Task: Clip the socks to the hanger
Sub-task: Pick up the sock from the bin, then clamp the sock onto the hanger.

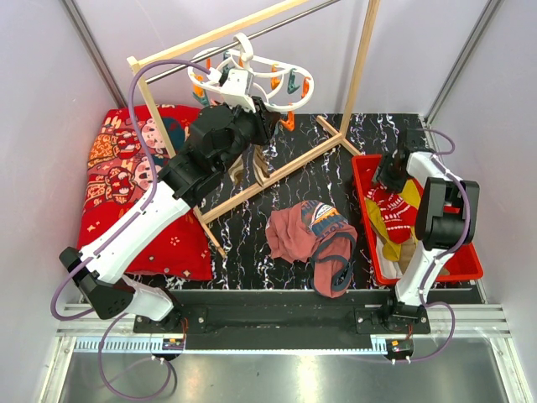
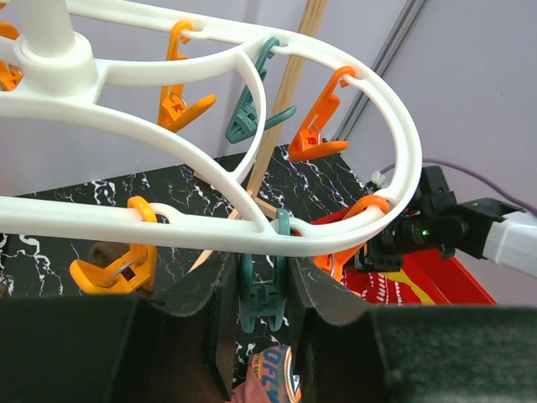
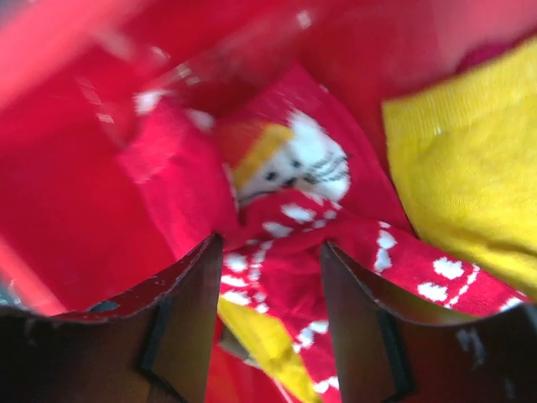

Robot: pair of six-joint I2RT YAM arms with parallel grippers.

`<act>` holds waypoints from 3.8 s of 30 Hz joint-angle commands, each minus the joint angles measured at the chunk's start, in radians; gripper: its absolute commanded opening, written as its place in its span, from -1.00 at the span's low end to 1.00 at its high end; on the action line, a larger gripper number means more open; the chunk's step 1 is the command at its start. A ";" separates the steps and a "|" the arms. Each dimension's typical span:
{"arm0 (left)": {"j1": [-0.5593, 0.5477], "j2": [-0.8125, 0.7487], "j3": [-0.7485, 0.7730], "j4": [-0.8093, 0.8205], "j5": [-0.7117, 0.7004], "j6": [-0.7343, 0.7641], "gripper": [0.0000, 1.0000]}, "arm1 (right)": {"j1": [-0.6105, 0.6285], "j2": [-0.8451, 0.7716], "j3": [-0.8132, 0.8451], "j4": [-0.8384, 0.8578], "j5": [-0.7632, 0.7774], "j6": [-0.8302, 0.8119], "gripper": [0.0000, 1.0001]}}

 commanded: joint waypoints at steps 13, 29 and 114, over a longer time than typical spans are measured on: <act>-0.001 -0.015 0.009 0.012 0.015 0.005 -1.00 | -0.085 -0.277 -0.316 0.158 0.171 0.177 0.15; -0.001 -0.007 0.022 0.000 0.003 0.011 -1.00 | 0.030 -0.236 -0.157 0.214 0.044 -0.061 0.08; 0.000 -0.001 0.075 0.034 0.135 -0.145 -1.00 | 0.605 -0.725 -0.195 0.748 -0.398 0.057 -0.90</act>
